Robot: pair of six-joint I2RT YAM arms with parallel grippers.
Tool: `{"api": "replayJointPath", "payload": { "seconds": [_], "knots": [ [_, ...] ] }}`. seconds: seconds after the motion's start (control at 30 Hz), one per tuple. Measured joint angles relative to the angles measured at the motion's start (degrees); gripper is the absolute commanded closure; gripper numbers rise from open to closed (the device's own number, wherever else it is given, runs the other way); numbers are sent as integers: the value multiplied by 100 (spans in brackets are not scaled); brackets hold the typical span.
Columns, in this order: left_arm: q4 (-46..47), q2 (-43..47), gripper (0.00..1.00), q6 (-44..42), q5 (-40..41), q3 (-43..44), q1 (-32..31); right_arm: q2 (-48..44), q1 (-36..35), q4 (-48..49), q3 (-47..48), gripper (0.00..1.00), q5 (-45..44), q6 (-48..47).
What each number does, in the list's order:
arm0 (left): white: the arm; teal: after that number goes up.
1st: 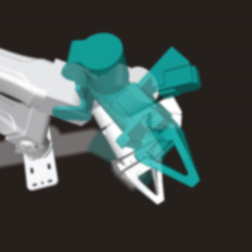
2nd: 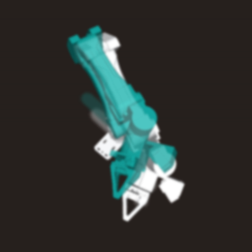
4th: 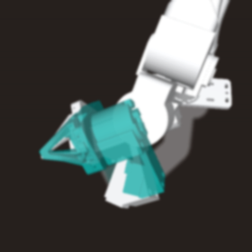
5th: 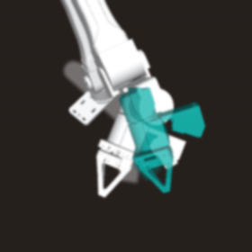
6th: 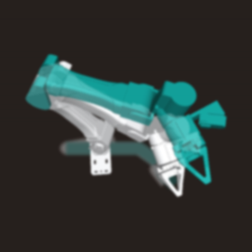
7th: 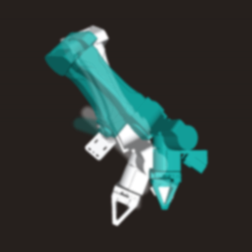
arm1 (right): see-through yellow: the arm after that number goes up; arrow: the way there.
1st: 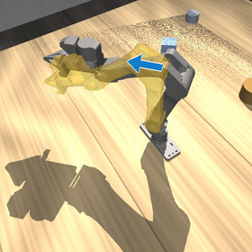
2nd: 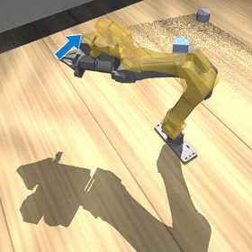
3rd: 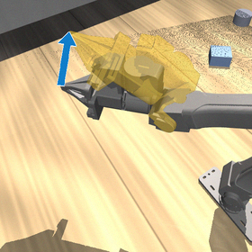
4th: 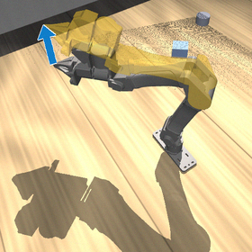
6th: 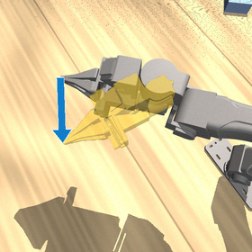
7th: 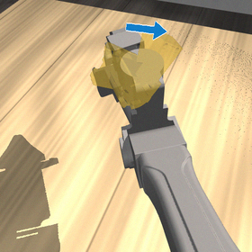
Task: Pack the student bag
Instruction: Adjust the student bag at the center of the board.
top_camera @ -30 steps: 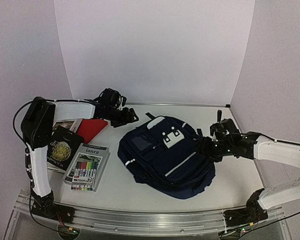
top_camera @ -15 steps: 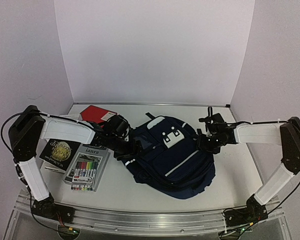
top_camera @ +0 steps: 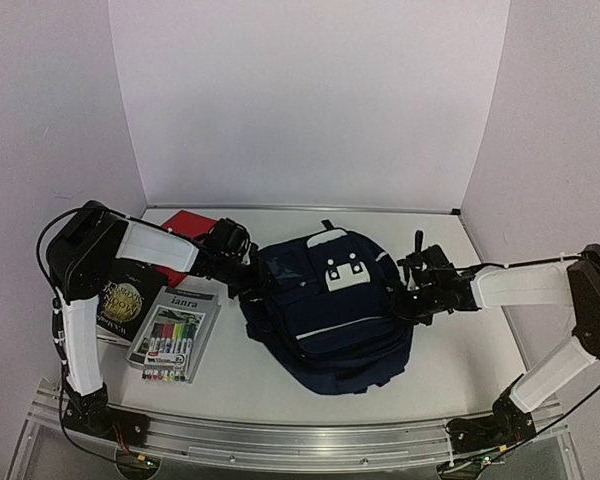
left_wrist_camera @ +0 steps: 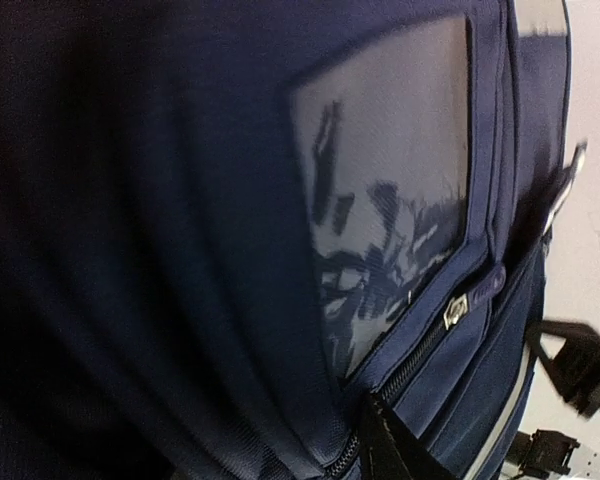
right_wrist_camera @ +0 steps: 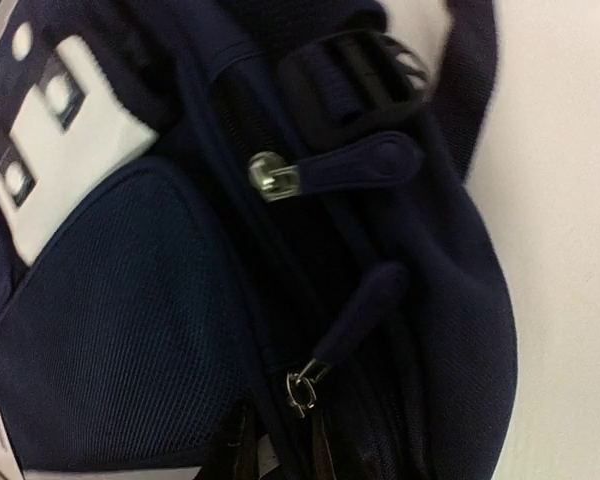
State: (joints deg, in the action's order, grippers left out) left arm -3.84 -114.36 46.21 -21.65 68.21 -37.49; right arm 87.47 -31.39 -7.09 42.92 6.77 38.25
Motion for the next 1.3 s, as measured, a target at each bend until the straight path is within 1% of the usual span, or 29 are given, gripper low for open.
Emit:
{"api": "replayJointPath", "payload": {
  "seconds": [0.07,0.1,0.17,0.2,0.23,0.27,0.33,0.4,0.47,0.57,0.63,0.67,0.8,0.9,1.03,1.13,1.3],
  "knots": [
    [11,-147,45,-154,-62,252,301,-147,-370,-17,-67,84,163,167],
    [-18,-204,38,-257,-65,389,430,-192,-562,-17,-71,82,274,246],
    [-180,-255,28,-570,63,650,637,-307,-881,-15,-72,75,474,390],
    [-290,-262,25,-712,145,777,723,-377,-1018,-26,-72,68,569,450],
    [-413,-242,22,-870,271,892,773,-468,-1092,-62,-72,64,626,487],
    [-532,-204,21,-1090,411,972,790,-592,-1128,-117,-72,59,632,550],
    [-778,-22,19,-1425,674,995,765,-933,-1137,-193,-71,55,529,529],
    [-958,286,17,-1796,921,890,700,-1252,-1100,-223,-34,54,374,479],
    [-1068,696,17,-2189,1133,666,591,-1379,-1017,-229,50,54,258,363],
    [-1158,1279,17,-2859,1444,380,162,-1269,-829,-222,92,51,238,162],
    [-1172,1548,18,-3332,1583,270,-363,-1078,-686,-229,91,45,307,-24],
    [-1166,1625,18,-3548,1610,238,-664,-977,-624,-237,88,44,350,-137],
    [-1130,1728,18,-4285,1571,118,-1832,-890,-462,-234,8,43,537,-466],
    [-1157,1729,18,-4708,1457,69,-2440,-895,-343,-131,-114,43,701,-550],
    [-1177,1721,17,-5093,1468,69,-2801,-895,-225,37,-315,43,849,-524],
    [-1166,1662,17,-5260,1653,69,-2844,-927,-211,141,-444,44,951,-477],
    [-1160,1272,15,-5396,1892,69,-2846,-1070,-207,262,-514,44,1045,-400]
  ]
}}
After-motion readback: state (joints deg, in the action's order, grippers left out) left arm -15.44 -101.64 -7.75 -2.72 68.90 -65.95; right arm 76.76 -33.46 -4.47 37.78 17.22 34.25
